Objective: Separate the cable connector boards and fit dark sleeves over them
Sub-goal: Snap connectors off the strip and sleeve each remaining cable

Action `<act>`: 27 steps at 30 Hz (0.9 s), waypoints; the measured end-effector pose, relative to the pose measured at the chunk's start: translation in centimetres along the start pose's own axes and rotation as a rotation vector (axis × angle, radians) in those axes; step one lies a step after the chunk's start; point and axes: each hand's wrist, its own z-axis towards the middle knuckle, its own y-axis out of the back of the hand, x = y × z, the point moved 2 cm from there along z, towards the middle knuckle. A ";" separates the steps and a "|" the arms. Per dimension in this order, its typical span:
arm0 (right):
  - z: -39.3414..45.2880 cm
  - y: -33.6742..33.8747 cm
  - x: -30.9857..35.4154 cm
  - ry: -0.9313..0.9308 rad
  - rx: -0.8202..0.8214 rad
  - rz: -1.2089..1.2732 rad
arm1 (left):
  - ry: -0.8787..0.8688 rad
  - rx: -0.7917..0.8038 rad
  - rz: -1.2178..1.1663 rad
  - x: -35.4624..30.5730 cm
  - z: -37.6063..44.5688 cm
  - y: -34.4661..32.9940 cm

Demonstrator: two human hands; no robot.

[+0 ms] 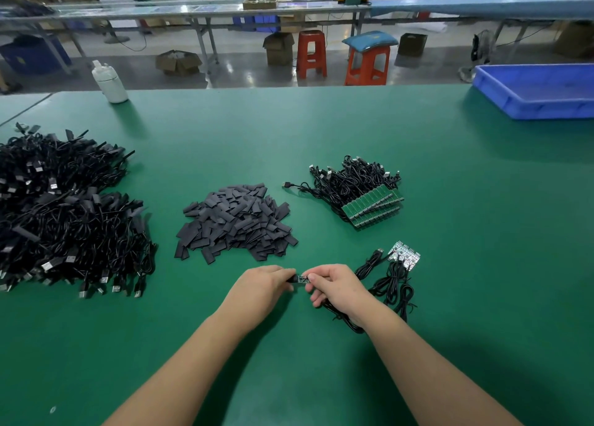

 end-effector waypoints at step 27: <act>0.0 -0.4 -0.4 -0.001 0.014 -0.046 | 0.065 0.065 -0.122 -1.4 0.8 -1.6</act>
